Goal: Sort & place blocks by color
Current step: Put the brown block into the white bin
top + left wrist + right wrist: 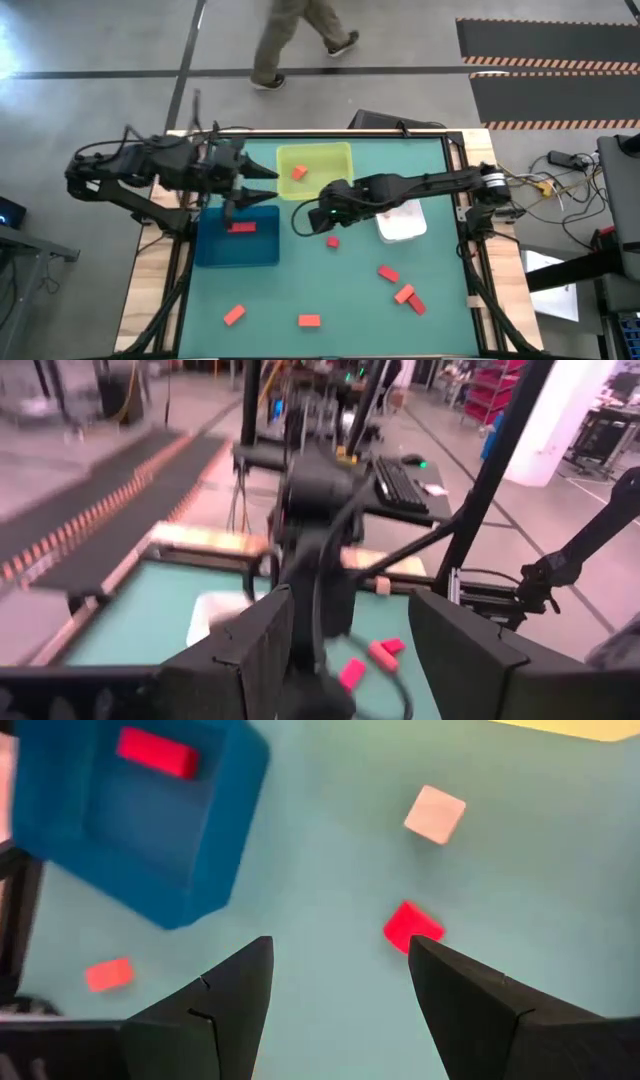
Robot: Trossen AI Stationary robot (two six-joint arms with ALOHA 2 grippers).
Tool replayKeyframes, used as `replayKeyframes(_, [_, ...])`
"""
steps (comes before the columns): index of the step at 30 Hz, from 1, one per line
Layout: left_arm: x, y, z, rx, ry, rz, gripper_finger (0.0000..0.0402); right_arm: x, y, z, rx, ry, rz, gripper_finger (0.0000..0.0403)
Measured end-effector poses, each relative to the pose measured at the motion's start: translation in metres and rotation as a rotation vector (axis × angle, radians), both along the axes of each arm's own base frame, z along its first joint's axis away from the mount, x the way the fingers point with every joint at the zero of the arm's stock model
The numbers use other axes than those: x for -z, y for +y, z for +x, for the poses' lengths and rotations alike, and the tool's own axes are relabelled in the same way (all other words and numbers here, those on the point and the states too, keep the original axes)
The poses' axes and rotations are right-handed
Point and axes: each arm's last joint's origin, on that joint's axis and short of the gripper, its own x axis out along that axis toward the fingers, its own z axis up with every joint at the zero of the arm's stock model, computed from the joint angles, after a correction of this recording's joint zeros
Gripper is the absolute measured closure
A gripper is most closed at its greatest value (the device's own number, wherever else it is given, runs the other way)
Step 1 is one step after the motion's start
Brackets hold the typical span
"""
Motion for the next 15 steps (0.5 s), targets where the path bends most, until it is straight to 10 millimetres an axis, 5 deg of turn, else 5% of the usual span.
replayKeyframes(9, [-0.016,0.007,-0.041,0.007,-0.106,0.070,0.0217,0.030,-0.014,0.037,0.031,0.236,-0.035,0.0179])
replayKeyframes(15, [-0.019,0.009,-0.050,0.005,-0.131,0.069,0.0217,0.057,-0.026,0.060,0.042,0.286,-0.038,0.0179])
